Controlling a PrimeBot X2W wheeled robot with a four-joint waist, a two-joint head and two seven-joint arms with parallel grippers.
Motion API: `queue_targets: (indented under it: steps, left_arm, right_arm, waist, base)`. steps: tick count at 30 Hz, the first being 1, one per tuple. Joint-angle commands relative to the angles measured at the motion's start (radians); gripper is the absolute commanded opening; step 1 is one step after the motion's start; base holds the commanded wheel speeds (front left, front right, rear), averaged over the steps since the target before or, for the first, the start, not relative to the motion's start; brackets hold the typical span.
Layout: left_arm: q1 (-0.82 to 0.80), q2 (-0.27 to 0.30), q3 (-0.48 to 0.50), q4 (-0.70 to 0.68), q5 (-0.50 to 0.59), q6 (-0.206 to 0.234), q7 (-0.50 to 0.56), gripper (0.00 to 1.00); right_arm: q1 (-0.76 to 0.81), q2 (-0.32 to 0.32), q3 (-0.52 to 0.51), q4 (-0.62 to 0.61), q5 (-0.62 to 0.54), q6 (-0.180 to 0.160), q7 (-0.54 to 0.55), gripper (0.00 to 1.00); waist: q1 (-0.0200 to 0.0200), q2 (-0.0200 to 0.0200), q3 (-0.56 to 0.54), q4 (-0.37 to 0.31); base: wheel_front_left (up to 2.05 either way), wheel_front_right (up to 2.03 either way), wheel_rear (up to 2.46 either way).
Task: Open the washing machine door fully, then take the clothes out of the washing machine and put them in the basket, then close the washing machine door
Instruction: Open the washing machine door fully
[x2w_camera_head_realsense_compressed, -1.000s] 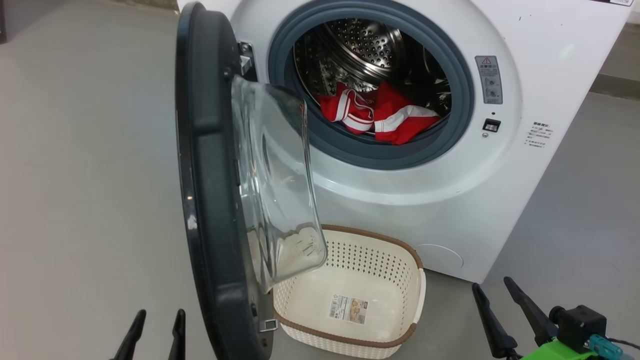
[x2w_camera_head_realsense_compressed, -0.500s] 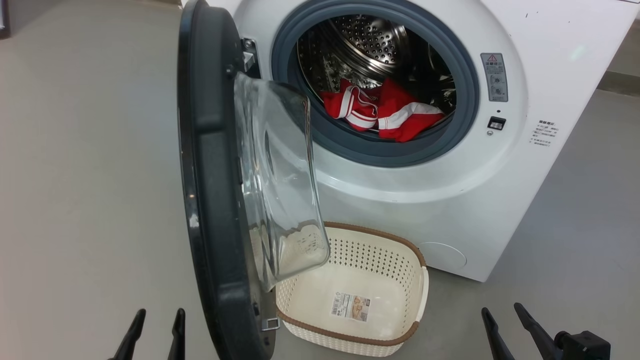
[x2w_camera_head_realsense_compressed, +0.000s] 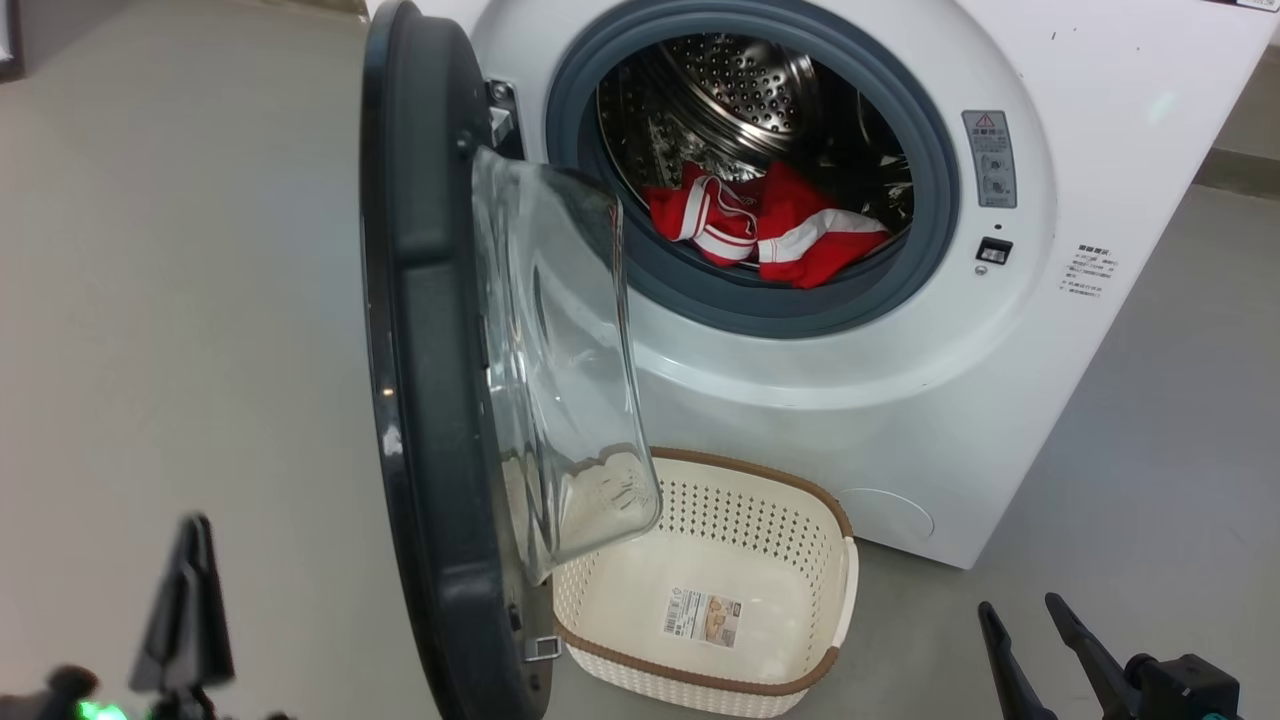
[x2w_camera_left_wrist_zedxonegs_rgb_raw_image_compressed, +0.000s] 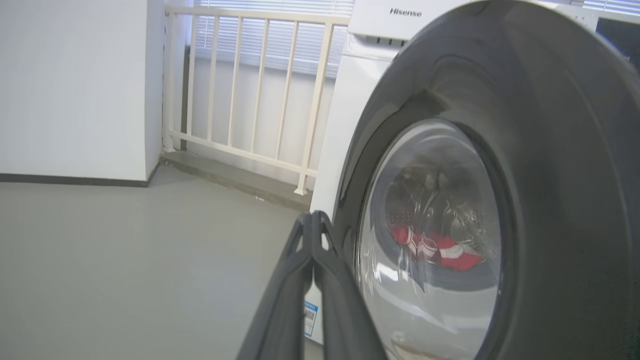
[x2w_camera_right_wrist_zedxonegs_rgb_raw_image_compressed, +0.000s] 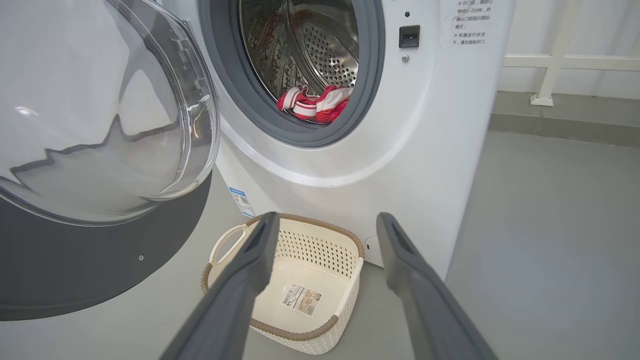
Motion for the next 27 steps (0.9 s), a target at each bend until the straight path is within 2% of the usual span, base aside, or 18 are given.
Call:
queue_targets:
  steps: [1, 5, 7, 11, 15, 18, 22, 27]
  left_arm:
    - [-0.069, 0.002, 0.052, -0.108, -0.008, -0.003, -0.009, 0.00]
    - [-0.088, -0.002, 0.026, -0.299, -0.003, -0.003, -0.009, 0.00]
    - [-0.087, -0.003, 0.008, -0.346, -0.003, -0.003, -0.009, 0.00]
    - [-0.060, -0.004, -0.097, -0.484, 0.003, -0.003, -0.009, 0.00]
    - [-0.022, 0.030, -0.252, -0.549, 0.021, -0.003, -0.009, 0.00]
    - [-0.001, 0.058, -0.366, -0.561, 0.011, -0.003, -0.009, 0.00]
    - [0.020, 0.084, -0.496, -0.504, -0.052, -0.003, 0.008, 0.00]
    - [0.017, 0.115, -0.558, -0.358, -0.127, -0.003, 0.021, 0.00]
  right_arm:
    - [-0.012, -0.014, 0.018, -0.032, -0.013, 0.002, -0.012, 1.00]
    - [-0.010, -0.018, 0.012, -0.040, -0.013, 0.002, -0.012, 1.00]
    - [-0.009, -0.018, 0.011, -0.042, -0.013, 0.002, -0.012, 1.00]
    - [-0.005, -0.019, 0.008, -0.049, -0.013, 0.002, -0.012, 1.00]
    - [-0.004, -0.021, 0.009, -0.053, -0.014, 0.002, -0.012, 1.00]
    - [-0.004, -0.023, 0.009, -0.056, -0.012, 0.002, -0.012, 1.00]
    - [-0.004, -0.022, 0.009, -0.058, -0.013, 0.002, -0.012, 1.00]
    - [-0.009, -0.020, 0.013, -0.060, -0.012, 0.002, -0.012, 1.00]
  waist:
    - [0.0000, 0.0000, -0.004, 0.003]
    - [0.0000, 0.0000, -0.012, 0.004]
    - [0.0000, 0.0000, -0.014, 0.004]
    - [0.0000, 0.0000, -0.020, 0.004]
    - [0.0000, 0.0000, -0.021, 0.003]
    - [0.0000, 0.0000, -0.022, 0.004]
    - [0.0000, 0.0000, -0.023, 0.004]
    - [0.0000, 0.0000, -0.023, 0.001]
  base:
    - [0.00, 0.00, 0.00]
    - [0.00, 0.00, 0.00]
    - [0.00, 0.00, 0.00]
    - [0.00, 0.00, 0.00]
    - [0.00, 0.00, 0.00]
    - [0.00, 0.00, 0.00]
    - [0.00, 0.00, 0.00]
    - [0.00, 0.00, 0.00]
